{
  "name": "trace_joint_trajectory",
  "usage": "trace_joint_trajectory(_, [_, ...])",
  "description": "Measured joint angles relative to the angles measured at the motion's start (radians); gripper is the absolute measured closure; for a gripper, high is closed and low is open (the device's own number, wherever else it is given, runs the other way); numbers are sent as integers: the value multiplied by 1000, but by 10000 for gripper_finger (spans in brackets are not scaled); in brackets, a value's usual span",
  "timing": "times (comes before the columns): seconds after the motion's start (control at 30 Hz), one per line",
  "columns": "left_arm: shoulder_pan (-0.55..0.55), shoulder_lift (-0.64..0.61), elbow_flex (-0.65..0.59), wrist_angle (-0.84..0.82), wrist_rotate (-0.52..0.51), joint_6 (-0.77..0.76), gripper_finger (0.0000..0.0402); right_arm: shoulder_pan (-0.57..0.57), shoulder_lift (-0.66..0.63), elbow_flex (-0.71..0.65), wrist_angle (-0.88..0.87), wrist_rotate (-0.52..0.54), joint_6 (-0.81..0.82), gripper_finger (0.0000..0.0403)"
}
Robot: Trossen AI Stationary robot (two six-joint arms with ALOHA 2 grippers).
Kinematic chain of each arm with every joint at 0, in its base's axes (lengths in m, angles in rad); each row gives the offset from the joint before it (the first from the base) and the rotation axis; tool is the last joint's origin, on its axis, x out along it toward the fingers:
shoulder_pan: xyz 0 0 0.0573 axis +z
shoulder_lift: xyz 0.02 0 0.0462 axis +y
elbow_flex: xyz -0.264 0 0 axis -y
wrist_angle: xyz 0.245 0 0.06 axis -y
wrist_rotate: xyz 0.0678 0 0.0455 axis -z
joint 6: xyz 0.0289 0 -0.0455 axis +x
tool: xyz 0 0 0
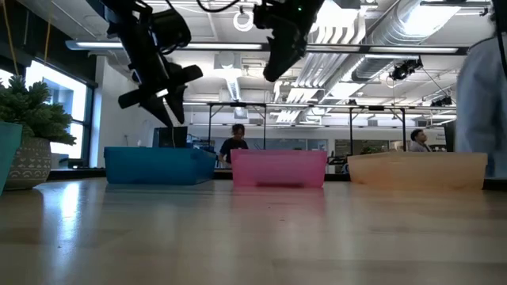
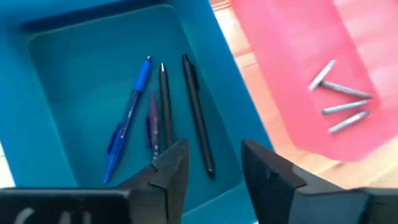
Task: Sort crayons/erasers/pens/pencils in bins
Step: Return to Home Position
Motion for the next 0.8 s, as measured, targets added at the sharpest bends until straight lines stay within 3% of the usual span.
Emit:
trace_joint_trajectory(0.2, [34,-29,59,-4,103,38,250,-23,0,0,-54,-58,-34,279])
trace_joint_trajectory(0.37, [-20,-109,107,10,118,133,257,-27,0,-3,-51,-146,-40,279])
trace_joint_trajectory(0.63, [-235,-292,18,112,-32,159,272,-25,-65,-174,39,-152,47,279])
trace_joint_trajectory(0.8, [-354,-387,-75,183,-50,144,292,-6,-153,-300,149,-152,157,279])
